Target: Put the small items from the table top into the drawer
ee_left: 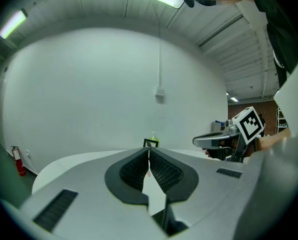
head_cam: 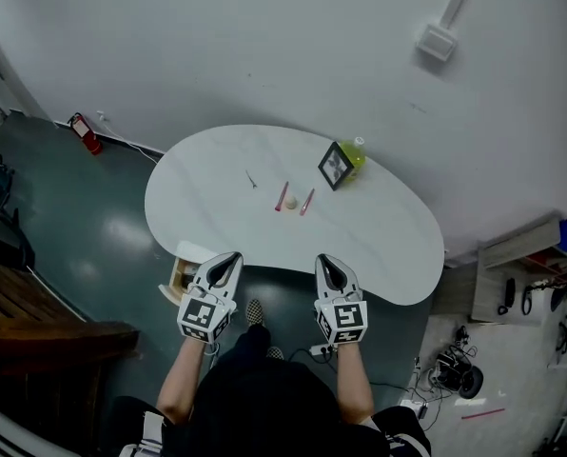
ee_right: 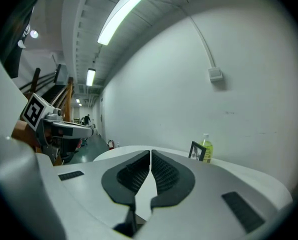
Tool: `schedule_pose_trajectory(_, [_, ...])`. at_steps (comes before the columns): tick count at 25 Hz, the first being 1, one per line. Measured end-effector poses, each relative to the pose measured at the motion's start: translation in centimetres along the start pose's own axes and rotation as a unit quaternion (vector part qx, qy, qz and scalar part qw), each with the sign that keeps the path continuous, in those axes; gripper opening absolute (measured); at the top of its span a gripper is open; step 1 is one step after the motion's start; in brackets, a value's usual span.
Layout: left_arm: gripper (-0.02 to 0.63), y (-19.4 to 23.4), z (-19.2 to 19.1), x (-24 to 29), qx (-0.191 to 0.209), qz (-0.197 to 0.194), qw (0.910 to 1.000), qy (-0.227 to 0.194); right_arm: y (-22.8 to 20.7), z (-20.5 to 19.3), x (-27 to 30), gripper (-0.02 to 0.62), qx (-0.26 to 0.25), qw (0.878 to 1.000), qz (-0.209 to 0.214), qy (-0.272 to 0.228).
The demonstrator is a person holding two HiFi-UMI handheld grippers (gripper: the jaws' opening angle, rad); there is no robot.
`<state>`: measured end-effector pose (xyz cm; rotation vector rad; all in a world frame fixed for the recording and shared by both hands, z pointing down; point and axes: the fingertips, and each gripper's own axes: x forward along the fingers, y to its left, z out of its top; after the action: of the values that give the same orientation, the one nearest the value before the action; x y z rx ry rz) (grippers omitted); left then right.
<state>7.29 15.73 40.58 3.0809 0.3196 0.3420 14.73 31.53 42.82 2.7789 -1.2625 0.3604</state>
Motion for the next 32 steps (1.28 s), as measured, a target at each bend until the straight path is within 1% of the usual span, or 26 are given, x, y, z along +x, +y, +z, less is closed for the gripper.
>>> schedule_pose_trajectory(3, [0.021, 2.3, -0.2, 1.8, -0.001, -0.007, 0.9999, 0.01, -0.5, 0.3, 2.9, 0.032, 0.001, 1.0, -0.006, 0.01])
schedule_pose_trajectory(8, [0.021, 4.9, -1.4, 4.6, -0.013, -0.032, 0.9992, 0.022, -0.8, 0.4, 7.3, 0.032, 0.001, 1.0, -0.013, 0.028])
schedule_pose_trajectory(12, [0.021, 6.0, -2.5, 6.5, -0.017, -0.051, 0.9979, 0.036, -1.1, -0.5, 10.2, 0.032, 0.01, 0.999, -0.021, 0.042])
schedule_pose_trajectory(16, [0.021, 6.4, -3.6, 7.7, -0.028, -0.067, 0.9965, 0.04, -1.0, -1.7, 12.2, 0.032, 0.01, 0.998, -0.02, 0.06])
schedule_pose_trajectory(24, [0.021, 8.1, -5.5, 10.5, -0.052, -0.058, 0.9954, 0.056, -2.3, -3.9, 15.0, 0.032, 0.007, 0.996, -0.01, 0.09])
schedule_pose_trajectory(28, [0.021, 8.4, -6.6, 12.1, -0.052, -0.049, 0.9948, 0.073, -3.2, -5.4, 16.7, 0.032, 0.007, 0.994, 0.011, 0.105])
schedule_pose_trajectory(32, [0.021, 8.8, -7.7, 13.4, -0.064, -0.029, 0.9936, 0.089, -4.2, -7.6, 18.6, 0.032, -0.011, 0.99, 0.035, 0.133])
